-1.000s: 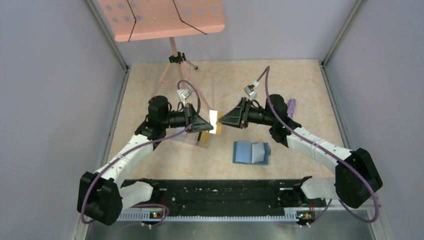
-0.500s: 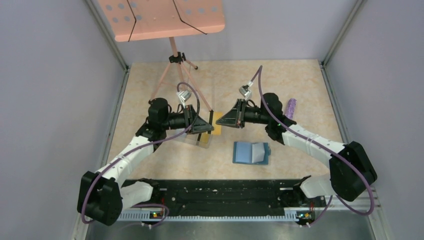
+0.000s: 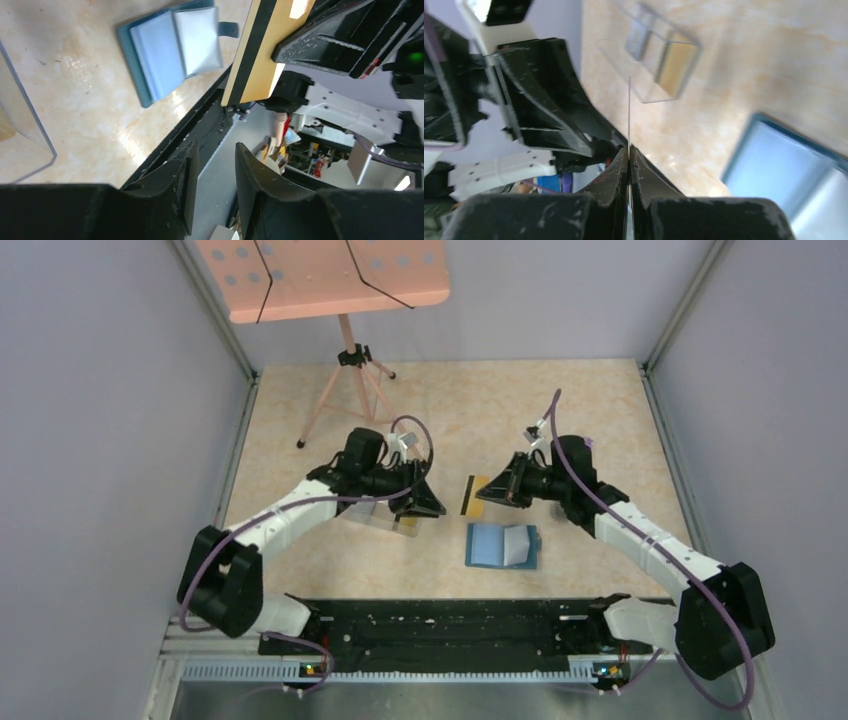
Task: Put the credit cards into the card holder
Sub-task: Insert the credit card into the card holder.
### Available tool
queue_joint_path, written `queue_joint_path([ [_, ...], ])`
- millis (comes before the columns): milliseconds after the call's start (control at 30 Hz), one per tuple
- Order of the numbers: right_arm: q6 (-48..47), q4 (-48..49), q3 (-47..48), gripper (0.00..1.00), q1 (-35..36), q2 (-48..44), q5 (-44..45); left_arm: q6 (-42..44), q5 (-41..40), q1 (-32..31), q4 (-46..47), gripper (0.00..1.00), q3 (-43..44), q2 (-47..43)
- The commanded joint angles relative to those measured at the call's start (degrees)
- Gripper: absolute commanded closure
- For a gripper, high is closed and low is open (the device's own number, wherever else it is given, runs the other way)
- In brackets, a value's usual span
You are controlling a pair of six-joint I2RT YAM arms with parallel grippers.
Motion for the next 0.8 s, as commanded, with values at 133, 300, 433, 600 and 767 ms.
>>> queue_joint_path([
  [133,-15.5,-22.1,-2.9,1.0,-8.6,-1.7,6.1,12.5,-12.7,-8.0,-16.9,0.65,13.9,16.0],
  [300,-20.1,-27.1,-2.0,1.0,-8.9,0.3,9.2,16.2,-15.9,-11.5,-20.9,0.66,20.9,25.3],
  [433,-21.9,-29.8,-0.6,1.0,-8.9,1.8,11.8,17.8,-19.0,-12.8,-22.6,0.67,23.1,29.9],
  [600,-24.0,-32.7,1.1,1.0,-8.9,4.2,13.1,19.4,-20.2,-13.1,-23.1,0.68,22.5,32.3],
  [767,-24.9,-32.5,1.5,1.0,-8.9,6.2,11.8,20.2,-19.7,-13.2,-23.0,0.7,21.8,33.6],
])
